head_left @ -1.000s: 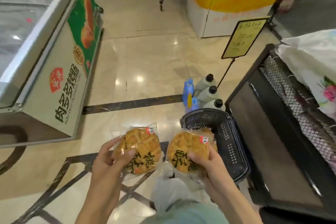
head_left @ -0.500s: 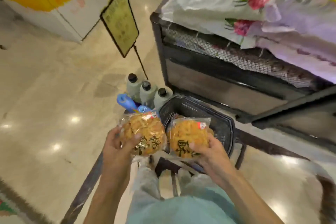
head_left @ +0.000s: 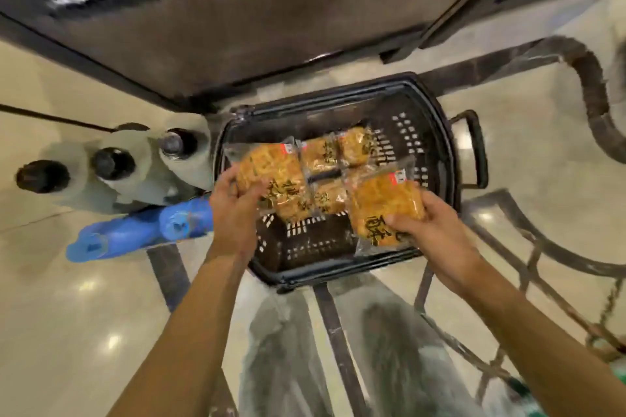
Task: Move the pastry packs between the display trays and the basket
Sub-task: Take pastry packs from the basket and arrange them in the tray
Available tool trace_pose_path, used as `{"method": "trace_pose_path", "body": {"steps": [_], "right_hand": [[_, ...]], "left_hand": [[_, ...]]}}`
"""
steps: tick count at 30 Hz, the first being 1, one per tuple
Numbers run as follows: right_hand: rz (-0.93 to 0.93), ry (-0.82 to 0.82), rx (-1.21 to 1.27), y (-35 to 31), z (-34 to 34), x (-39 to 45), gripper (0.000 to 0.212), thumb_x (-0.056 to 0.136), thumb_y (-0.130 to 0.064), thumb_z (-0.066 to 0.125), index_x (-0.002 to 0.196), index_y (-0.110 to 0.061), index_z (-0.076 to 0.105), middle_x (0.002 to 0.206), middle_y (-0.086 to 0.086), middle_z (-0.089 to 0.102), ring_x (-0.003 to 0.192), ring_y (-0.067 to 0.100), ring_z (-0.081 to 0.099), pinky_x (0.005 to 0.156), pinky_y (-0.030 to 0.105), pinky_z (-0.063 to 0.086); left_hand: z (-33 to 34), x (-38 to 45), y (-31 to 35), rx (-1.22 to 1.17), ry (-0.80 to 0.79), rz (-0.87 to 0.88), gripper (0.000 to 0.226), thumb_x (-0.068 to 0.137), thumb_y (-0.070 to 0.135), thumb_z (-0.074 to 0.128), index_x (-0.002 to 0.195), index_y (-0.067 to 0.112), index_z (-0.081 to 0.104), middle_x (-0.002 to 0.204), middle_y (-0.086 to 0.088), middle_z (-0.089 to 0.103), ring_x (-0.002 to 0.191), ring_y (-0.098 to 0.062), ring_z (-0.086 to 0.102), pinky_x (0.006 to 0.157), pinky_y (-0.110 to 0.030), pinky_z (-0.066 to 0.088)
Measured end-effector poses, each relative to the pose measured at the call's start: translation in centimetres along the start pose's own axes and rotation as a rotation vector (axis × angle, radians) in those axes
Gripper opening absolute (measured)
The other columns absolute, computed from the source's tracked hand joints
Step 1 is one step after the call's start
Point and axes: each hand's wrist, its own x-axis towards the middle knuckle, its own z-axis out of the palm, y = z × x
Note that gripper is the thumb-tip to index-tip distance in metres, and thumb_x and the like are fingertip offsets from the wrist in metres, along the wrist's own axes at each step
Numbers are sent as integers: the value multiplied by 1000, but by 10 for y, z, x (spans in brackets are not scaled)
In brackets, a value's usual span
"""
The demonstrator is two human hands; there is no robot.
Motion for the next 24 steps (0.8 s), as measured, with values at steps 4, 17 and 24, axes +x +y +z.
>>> {"method": "trace_pose_path", "body": {"steps": [4, 17, 24], "right_hand": [[2, -82, -95, 67, 24, 106, 39, 82, 2, 76, 114, -16, 65, 108, 8, 72, 98, 18, 69, 86, 31, 57], [-125, -169, -204, 144, 69, 244, 39, 81, 0, 78, 103, -25, 58, 89, -13, 75, 87, -4, 70, 77, 13, 53], [-224, -333, -554, 122, 82, 244, 48, 81, -14, 82, 121, -29, 60, 112, -15, 67, 102, 0, 64, 91, 15, 47]], "left_hand": [[16, 110, -83, 93, 54, -3, 45, 76, 8, 79, 117, 11, 61, 98, -3, 73, 100, -30, 68, 90, -63, 54], [20, 231, -185, 1003, 254, 169, 56, 92, 27, 67, 139, 4, 47, 140, -16, 55, 135, -33, 44, 107, -28, 24], [8, 124, -107, 1391, -124, 667, 43, 97, 23, 60, 138, 13, 52, 128, -10, 56, 117, -30, 53, 100, -44, 46]]}}
